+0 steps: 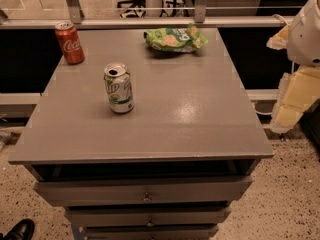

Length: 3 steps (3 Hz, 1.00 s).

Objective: Knock 7up can over

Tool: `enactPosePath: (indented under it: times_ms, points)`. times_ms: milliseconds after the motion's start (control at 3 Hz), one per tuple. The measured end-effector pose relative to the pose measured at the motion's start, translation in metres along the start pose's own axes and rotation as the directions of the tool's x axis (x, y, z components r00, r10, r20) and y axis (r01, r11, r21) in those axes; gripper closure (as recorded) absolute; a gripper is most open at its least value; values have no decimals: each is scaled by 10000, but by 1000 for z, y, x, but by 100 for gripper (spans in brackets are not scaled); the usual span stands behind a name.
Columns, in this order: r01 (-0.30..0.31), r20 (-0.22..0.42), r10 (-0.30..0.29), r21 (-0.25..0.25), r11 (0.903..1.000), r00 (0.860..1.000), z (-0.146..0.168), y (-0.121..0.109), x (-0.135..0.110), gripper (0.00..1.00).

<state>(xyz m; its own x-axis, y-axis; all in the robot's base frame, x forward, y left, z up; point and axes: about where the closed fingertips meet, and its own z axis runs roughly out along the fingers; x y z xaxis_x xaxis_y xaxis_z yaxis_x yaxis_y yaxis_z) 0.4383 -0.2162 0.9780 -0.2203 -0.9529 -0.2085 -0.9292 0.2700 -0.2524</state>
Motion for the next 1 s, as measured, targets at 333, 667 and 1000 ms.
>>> enactPosePath:
  times_ms: [333, 667, 1000]
  points:
    - [0, 0, 0, 0, 10000, 10000, 0, 0, 0, 0]
    - [-125, 514, 127, -33, 9999, 9986, 9, 2, -12, 0]
    - [-240, 2216, 313, -355, 9991, 9746, 47, 8, -61, 0]
